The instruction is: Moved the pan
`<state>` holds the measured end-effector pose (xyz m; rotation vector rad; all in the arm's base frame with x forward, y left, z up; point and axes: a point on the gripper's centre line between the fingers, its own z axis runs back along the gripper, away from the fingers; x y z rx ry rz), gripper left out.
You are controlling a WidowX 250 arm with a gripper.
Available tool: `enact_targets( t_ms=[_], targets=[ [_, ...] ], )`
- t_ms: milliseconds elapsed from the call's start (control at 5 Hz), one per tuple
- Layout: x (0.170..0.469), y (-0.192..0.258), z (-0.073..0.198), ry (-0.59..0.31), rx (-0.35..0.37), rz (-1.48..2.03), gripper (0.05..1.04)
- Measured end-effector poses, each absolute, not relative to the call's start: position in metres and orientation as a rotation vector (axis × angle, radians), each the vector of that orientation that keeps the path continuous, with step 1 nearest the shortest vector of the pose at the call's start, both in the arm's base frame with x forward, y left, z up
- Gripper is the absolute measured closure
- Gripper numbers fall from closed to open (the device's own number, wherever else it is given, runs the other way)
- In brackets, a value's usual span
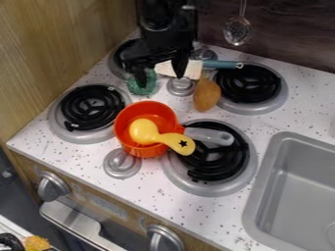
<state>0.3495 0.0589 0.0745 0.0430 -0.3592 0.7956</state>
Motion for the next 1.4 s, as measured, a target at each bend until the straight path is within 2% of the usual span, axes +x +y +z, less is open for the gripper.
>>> enact_targets(
  t_ms=[400, 800, 1000, 1400],
  targets=[
    [0.350, 0.081, 0.078, -0.364, 0.057, 0.602, 0.083],
    [0.353, 0.106, 0.093, -0.357, 0.074, 0.530, 0.083],
    [0.342, 0.106, 0.085, -0.314, 0.074, 0.557, 0.083],
    [0.310, 0.102, 0.101, -0.312, 0.093, 0.617, 0.083]
  ],
)
